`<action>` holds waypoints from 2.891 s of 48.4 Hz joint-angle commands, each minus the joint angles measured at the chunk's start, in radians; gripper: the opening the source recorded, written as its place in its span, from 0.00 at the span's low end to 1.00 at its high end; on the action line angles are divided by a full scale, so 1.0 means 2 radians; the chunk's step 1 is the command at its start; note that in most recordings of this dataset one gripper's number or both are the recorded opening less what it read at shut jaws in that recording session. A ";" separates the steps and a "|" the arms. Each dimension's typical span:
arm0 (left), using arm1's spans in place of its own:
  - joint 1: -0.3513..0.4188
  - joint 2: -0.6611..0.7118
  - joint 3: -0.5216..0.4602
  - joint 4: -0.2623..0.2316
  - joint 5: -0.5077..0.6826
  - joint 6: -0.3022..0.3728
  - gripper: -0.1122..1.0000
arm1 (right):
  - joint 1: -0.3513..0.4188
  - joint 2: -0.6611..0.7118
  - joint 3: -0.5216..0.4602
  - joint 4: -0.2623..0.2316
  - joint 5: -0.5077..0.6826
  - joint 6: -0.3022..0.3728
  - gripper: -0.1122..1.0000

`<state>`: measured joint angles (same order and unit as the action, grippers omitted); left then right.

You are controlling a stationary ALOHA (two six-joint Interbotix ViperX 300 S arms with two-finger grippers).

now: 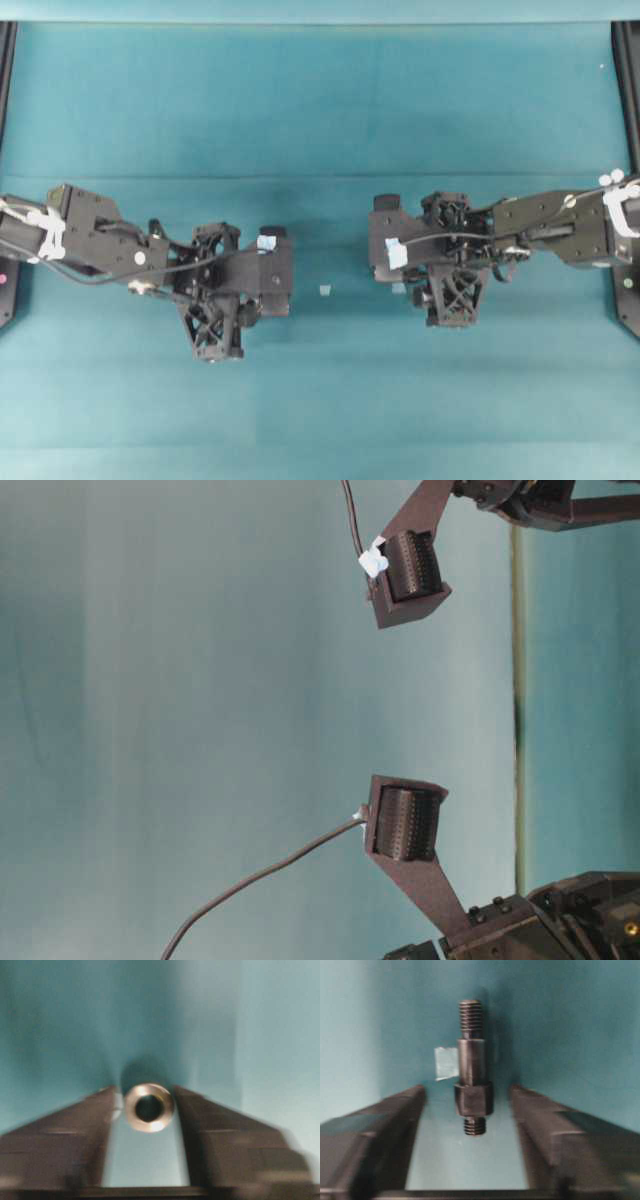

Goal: Insert the washer onto the shaft with both hands.
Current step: 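Close left gripper on the washer and right gripper on the shaft's hex collar, then lift both objects and rotate grippers to face each other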

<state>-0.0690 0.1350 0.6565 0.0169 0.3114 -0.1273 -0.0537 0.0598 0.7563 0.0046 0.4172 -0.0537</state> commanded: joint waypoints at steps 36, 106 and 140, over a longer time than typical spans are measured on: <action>-0.009 -0.009 -0.004 -0.001 -0.004 0.005 0.42 | -0.009 0.003 -0.005 -0.002 0.001 -0.003 0.10; -0.008 -0.071 0.022 0.002 -0.127 0.008 0.42 | 0.018 -0.100 0.026 0.020 -0.068 0.008 0.10; -0.008 -0.094 0.069 0.002 -0.310 0.005 0.42 | 0.070 -0.142 0.123 0.026 -0.239 0.110 0.10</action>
<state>-0.0828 -0.0368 0.8023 0.0184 -0.2761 -0.1150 0.0721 -0.2224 1.0063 0.0552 -0.0322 0.1534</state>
